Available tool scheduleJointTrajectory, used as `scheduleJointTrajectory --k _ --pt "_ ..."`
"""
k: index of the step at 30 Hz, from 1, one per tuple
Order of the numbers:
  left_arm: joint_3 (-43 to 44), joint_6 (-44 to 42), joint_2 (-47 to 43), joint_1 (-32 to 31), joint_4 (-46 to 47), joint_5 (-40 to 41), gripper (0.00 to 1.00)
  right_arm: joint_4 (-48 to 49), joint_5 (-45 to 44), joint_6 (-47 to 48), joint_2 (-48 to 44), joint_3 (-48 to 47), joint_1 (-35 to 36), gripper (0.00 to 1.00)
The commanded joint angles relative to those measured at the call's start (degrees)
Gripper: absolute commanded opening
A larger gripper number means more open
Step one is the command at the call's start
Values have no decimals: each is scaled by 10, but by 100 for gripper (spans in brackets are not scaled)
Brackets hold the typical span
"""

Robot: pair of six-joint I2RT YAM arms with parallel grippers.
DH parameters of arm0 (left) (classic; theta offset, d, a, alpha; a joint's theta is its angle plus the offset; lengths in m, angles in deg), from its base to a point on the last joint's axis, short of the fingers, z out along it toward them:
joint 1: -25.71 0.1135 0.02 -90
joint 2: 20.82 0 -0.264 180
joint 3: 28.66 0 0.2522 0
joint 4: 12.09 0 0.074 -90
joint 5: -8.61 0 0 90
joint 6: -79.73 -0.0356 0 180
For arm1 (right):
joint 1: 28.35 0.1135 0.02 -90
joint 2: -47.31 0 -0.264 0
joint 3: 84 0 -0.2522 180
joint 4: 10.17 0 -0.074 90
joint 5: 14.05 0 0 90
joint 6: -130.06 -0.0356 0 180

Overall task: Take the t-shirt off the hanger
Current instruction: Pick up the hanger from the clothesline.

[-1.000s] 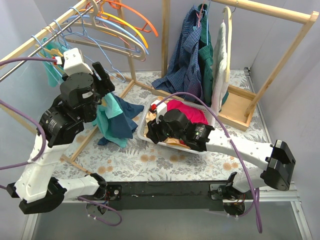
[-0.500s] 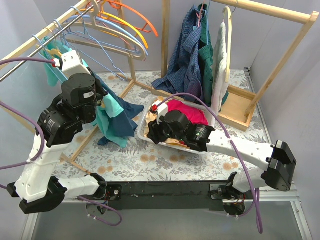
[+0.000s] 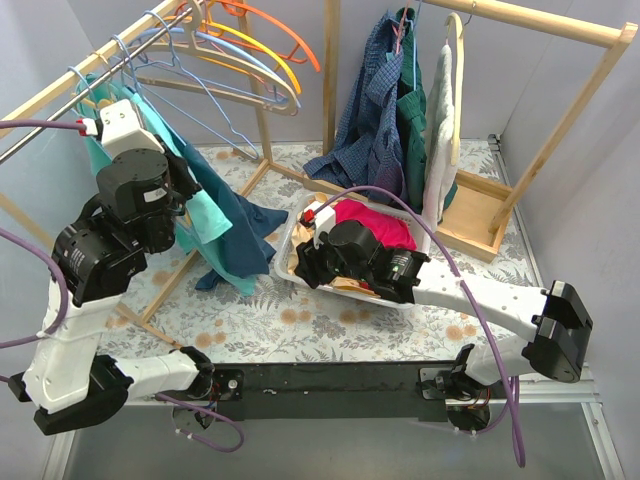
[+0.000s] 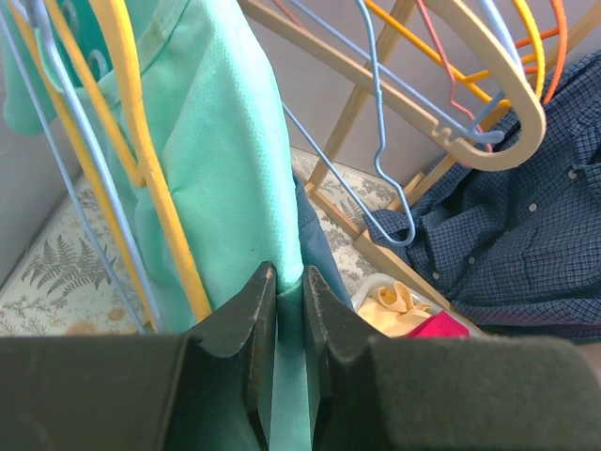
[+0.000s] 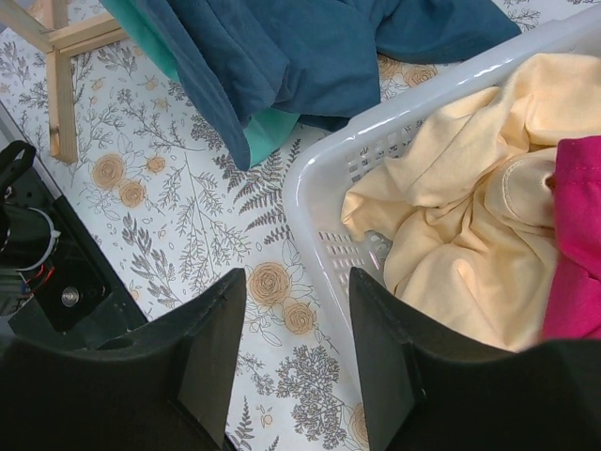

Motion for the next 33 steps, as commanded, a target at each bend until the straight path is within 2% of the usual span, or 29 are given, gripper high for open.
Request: scheduleJointTrajectory --k 1,9,21,25,33 --pt "38 -49 1 0 37 -11 0 18 0 -6 3 0 3 55" --pt "6 -105 -11 0 148 -100 0 14 4 -6 10 -6 3 55" --pt "-55 -159 -47 0 252 -113 0 -8 7 -6 35 -29 4 54" --pt "5 -181 -11 0 226 -103 0 -12 14 -10 50 -41 7 53" --pt "21 -209 -15 0 230 -113 0 -21 13 -11 69 -65 12 53"
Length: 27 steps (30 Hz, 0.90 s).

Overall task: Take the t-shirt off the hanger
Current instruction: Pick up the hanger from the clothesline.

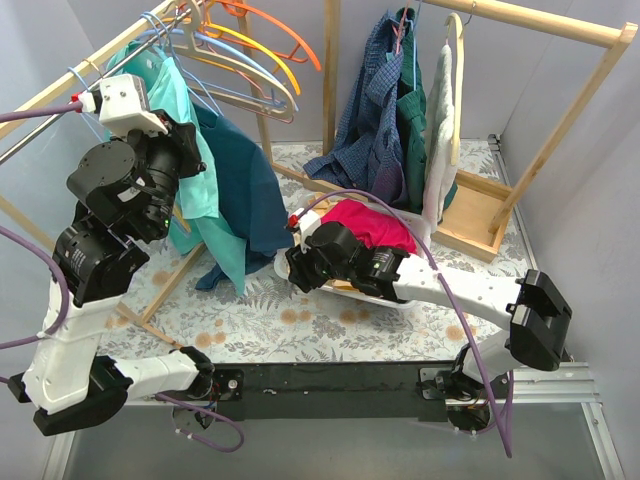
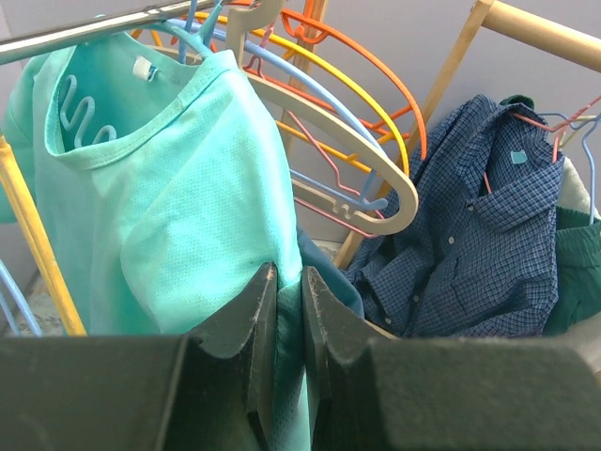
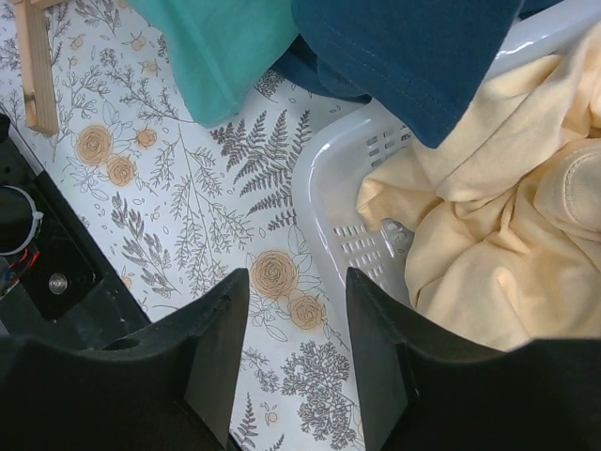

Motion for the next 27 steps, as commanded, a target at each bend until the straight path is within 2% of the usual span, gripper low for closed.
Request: scheduleJointTrajectory --k 1,10,14,18,22,27 --pt "24 -39 -14 0 32 -17 0 1 2 -7 7 -34 6 52" --pt "28 -70 -21 0 77 -63 0 2 2 -9 8 -33 7 52" --pt "-19 -73 -29 0 133 -56 0 -4 3 -9 11 -36 8 53" --pt "-113 -41 -32 0 199 -4 0 -29 -2 -6 18 -44 7 52" --pt "-195 -12 -39 0 308 68 0 -60 -2 -7 29 -58 7 52" --pt "-254 -2 -36 0 402 129 0 -84 -1 -20 45 -70 8 52"
